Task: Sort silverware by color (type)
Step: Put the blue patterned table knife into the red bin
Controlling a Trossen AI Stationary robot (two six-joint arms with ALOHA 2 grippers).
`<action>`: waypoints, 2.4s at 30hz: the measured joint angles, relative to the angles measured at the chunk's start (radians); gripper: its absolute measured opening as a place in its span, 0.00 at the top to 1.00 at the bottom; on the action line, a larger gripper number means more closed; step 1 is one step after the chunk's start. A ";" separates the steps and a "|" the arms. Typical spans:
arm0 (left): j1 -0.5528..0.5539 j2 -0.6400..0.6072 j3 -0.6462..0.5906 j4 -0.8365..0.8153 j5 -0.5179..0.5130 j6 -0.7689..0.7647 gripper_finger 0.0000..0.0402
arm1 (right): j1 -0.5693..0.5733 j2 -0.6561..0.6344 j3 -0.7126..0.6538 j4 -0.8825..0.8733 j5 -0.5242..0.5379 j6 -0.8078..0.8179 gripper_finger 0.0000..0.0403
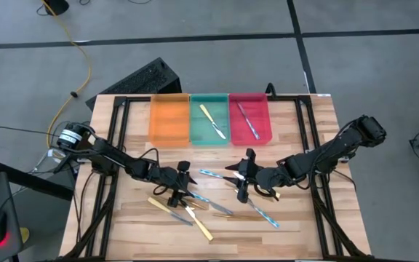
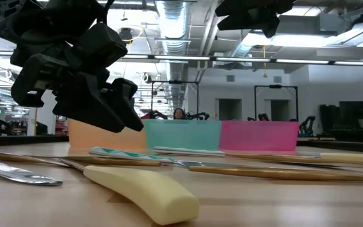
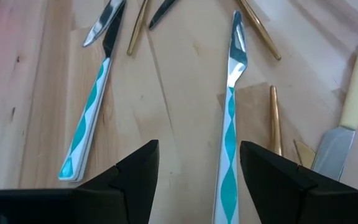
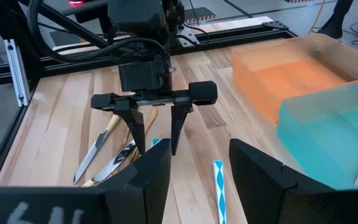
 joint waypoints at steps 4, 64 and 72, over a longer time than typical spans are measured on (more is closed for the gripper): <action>-0.017 0.000 0.000 0.005 -0.022 0.002 0.48 | 0.000 0.000 0.000 0.000 0.000 0.000 0.54; 0.044 0.162 0.063 -0.018 0.188 0.053 0.94 | 0.000 0.000 -0.001 -0.023 0.000 0.010 0.54; 0.052 0.154 0.062 -0.022 0.203 0.019 0.94 | 0.000 0.000 -0.001 -0.023 0.000 0.015 0.54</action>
